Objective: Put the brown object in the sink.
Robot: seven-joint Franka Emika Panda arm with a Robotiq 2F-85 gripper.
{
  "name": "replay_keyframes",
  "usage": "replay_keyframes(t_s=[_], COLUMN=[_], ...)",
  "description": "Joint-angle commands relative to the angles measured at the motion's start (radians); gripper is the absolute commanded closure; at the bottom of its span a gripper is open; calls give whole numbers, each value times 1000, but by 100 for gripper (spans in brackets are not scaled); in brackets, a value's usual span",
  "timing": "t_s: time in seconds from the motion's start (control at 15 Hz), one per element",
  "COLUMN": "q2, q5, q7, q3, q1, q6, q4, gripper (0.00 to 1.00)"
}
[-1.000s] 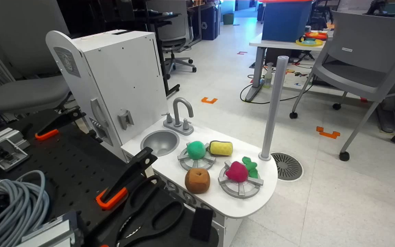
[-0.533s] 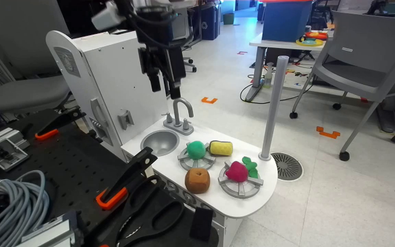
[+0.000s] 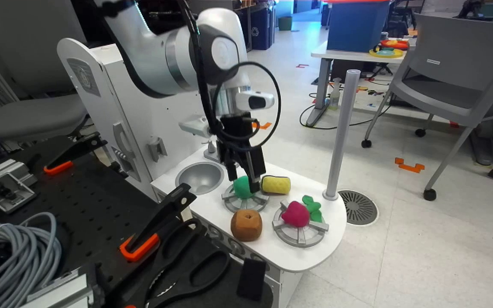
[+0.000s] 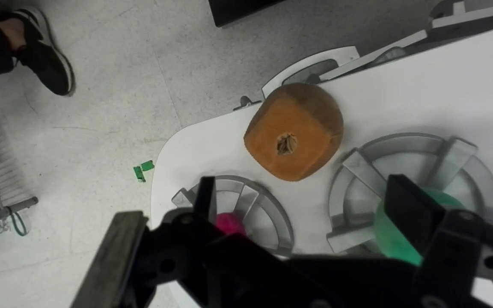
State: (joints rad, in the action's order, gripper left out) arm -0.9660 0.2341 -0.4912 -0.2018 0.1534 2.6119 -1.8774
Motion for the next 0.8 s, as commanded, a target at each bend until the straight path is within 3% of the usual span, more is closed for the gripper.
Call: replay_keyframes(t_s=[0.0, 0.33, 0.4, 0.47, 0.6, 0.73], q2=[-200, -369, -394, -414, -441, -445], q5=[-45, -65, -68, -72, -78, -88], q7=[2, -3, -6, -5, -6, -3], q3=[-41, -55, -57, -55, -53, -42], q1=[38, 46, 44, 38, 31, 21], q6=[-77, -200, -225, -252, -299, -345], q4=[201, 390, 425, 457, 511, 544], gripper=[0, 0, 7, 28, 32, 47])
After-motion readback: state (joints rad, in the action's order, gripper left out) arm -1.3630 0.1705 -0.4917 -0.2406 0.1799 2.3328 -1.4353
